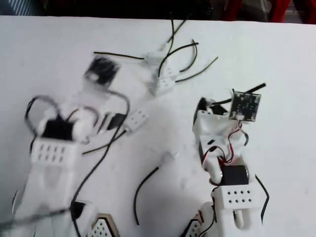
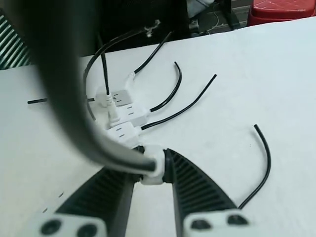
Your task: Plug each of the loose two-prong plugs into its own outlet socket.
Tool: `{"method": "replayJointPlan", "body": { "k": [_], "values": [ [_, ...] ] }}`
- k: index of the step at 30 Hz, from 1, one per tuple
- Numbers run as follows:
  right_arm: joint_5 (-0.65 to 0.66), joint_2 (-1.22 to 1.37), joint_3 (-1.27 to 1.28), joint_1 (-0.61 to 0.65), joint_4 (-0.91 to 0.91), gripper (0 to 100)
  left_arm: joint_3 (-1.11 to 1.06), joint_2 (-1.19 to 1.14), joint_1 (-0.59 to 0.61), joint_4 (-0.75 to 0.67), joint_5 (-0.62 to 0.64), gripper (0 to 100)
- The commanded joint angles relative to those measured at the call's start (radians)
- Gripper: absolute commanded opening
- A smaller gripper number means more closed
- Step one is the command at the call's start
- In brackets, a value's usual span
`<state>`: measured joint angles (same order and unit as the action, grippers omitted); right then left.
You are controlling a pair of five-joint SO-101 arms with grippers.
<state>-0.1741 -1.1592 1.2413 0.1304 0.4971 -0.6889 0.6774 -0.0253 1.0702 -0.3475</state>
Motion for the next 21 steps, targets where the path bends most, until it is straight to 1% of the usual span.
{"method": "replayJointPlan", "body": {
  "k": [1, 7, 9, 11, 16, 18, 21],
  "values": [
    [0.043, -0.021, -0.032, 0.047, 0.015, 1.7, -0.203, 0.275, 0.099, -0.103, 0.032, 21],
    [0.068, -0.021, -0.028, 0.107, 0.042, 1.7, -0.448, 0.501, 0.248, -0.203, 0.034, 1],
    [0.094, -0.021, -0.028, 0.130, 0.058, 1.7, -0.519, 0.558, 0.308, -0.236, 0.035, 4],
    [0.118, -0.019, -0.025, 0.153, 0.062, 1.7, -0.591, 0.611, 0.344, -0.261, 0.035, 2],
    [0.124, 0.062, -0.032, 0.205, 0.067, 1.7, -0.783, 0.736, 0.351, -0.311, 0.029, 3],
    [0.126, 0.130, -0.061, 0.228, 0.071, 1.7, -0.852, 0.785, 0.351, -0.345, 0.032, 6],
    [0.135, 0.260, -0.137, 0.259, 0.073, 1.7, -0.918, 0.860, 0.348, -0.364, 0.035, 14]
  ]
}}
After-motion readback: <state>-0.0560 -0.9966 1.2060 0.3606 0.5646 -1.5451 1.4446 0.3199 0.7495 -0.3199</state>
